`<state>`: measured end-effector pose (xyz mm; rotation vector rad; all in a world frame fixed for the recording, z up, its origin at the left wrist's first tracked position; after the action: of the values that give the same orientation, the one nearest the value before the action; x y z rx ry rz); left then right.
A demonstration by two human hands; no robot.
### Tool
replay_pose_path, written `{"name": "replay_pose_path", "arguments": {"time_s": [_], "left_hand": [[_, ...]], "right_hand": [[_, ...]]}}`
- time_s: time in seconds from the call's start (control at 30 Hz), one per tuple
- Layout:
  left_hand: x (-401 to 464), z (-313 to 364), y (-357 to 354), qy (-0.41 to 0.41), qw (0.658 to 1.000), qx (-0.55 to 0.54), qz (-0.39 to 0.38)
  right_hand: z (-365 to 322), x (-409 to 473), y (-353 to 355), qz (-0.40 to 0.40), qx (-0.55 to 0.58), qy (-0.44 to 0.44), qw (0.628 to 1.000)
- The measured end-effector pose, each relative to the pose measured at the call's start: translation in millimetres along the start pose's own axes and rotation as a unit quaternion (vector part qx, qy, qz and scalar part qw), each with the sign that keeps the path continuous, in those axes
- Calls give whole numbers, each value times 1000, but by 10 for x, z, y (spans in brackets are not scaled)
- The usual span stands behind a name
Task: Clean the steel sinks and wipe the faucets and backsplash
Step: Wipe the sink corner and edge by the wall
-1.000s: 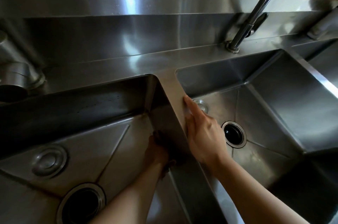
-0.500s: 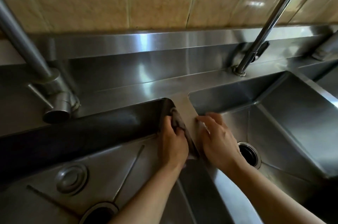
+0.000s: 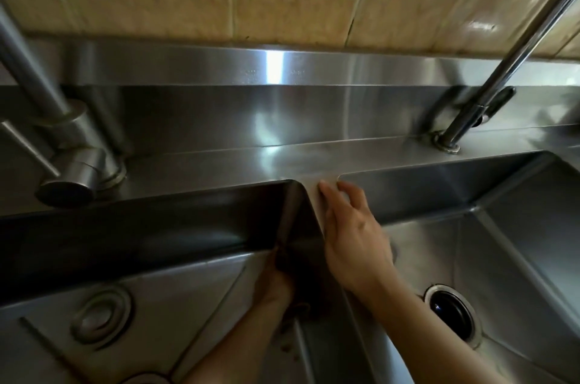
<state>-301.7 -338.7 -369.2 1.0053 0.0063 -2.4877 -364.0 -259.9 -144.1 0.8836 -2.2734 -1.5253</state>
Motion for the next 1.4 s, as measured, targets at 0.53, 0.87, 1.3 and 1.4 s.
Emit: {"name": "replay_pose_path", "arguments": {"time_s": [0.53, 0.87, 1.3, 1.4], "left_hand": [[-585, 955, 410, -175, 969, -41, 168], [425, -14, 211, -8, 993, 31, 114], [-659, -292, -23, 30, 980, 182, -71], [-680, -184, 133, -5, 987, 159, -3]], "right_hand": [[-67, -12, 23, -15, -15, -18, 1000], [-37, 24, -11, -7, -18, -11, 1000], [-54, -38, 22, -5, -9, -34, 999], [-80, -66, 29, -6, -7, -24, 1000]]}}
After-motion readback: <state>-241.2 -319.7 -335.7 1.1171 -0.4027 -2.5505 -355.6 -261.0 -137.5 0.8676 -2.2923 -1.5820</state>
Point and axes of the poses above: each hand's wrist, its own x-axis towards the middle knuckle, its own y-axis out of the back of the hand, z = x × y, the point moved 8 cm from there along x, towards the middle knuckle, and after that the axes turned 9 degrees about -z, right-handed, at the moved point
